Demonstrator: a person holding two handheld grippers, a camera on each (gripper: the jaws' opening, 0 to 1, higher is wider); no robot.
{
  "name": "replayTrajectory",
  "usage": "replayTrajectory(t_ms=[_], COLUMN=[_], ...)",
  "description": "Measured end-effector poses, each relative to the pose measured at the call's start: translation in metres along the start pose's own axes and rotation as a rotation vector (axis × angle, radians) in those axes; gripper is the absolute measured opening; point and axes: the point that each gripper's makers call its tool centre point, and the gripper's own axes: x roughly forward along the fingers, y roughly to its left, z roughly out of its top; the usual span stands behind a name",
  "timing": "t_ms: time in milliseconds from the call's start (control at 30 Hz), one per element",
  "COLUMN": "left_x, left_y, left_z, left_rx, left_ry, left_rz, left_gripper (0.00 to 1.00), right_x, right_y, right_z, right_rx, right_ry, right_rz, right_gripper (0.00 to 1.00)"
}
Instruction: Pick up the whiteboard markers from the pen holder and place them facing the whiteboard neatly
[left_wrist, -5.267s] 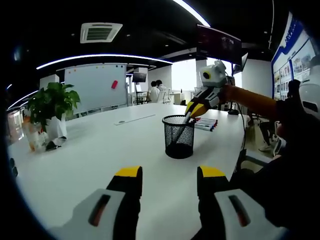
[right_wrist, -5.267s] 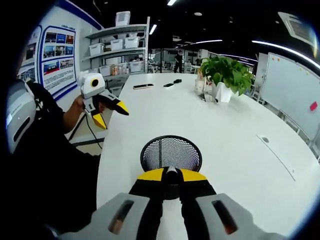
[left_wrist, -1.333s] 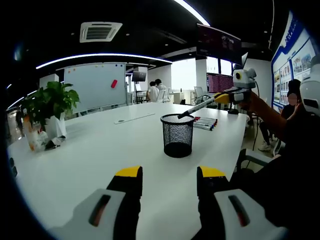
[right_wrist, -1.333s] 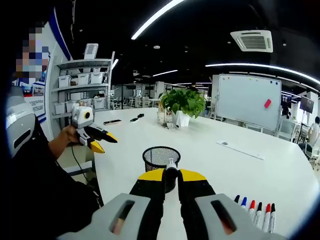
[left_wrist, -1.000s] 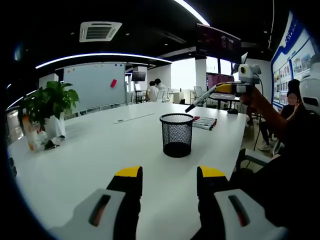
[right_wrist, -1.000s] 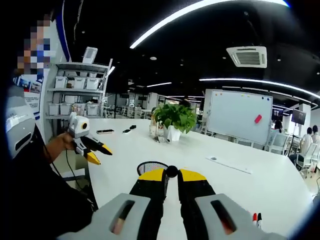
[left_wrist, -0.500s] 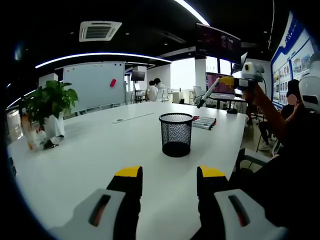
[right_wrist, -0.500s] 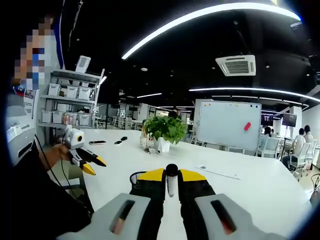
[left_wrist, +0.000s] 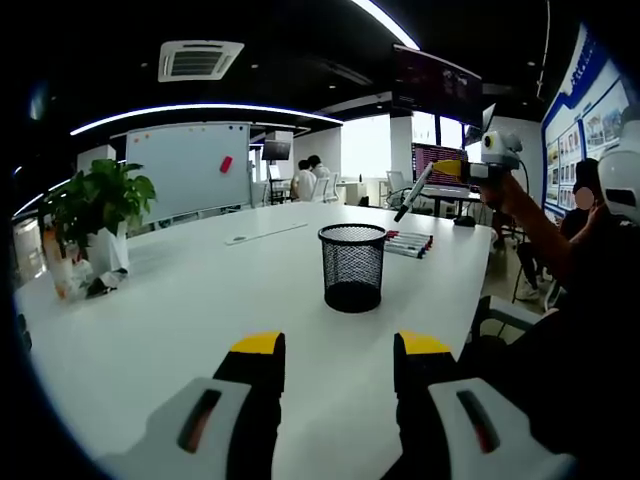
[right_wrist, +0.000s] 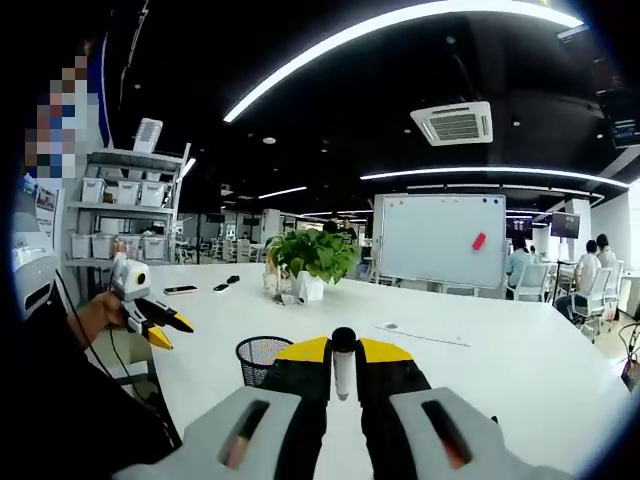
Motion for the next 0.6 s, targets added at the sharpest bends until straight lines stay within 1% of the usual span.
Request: replayTrajectory(t_ms=[100,200,400,467,533,600], left_x=[0.0,0.001,0.002,0.002,0.002,0.002], left_y=[0.002,0.001,0.0,0.0,0.0,0.0], left_z=[-0.001,-0.001,-0.001,-0.001,-0.001,-0.001], left_rx=[-0.001,-0.001,0.003,0.002,0.004,0.005], left_ry=[0.005,0.005,0.006,0.008,0.008,0.007], left_rz=[0.004,0.002,0.001,0.0,0.0,0.0], left_gripper=[0.45,0.45,0.45,0.45,0.45,0.45], right_x=[-0.003,-0.005,-0.008,-0.01,-0.013,-0.016], right_y=[-0.005,-0.01,-0.013,-0.016,-0.022,-0.03], right_z=[-0.004,-0.006,-0.005,-0.004,-0.003,-0.003], right_rx=[0.022,0.022,0.024,0.012,0.005,0.016], right_ry=[-0.006,-0.003,-0.013,-0.017,-0.021,-0.027], right_rz=[-0.007,-0.028,-0.035,-0.048,-0.068,-0.087], right_gripper=[0.13,0.13,0.13,0.13,0.13,0.13])
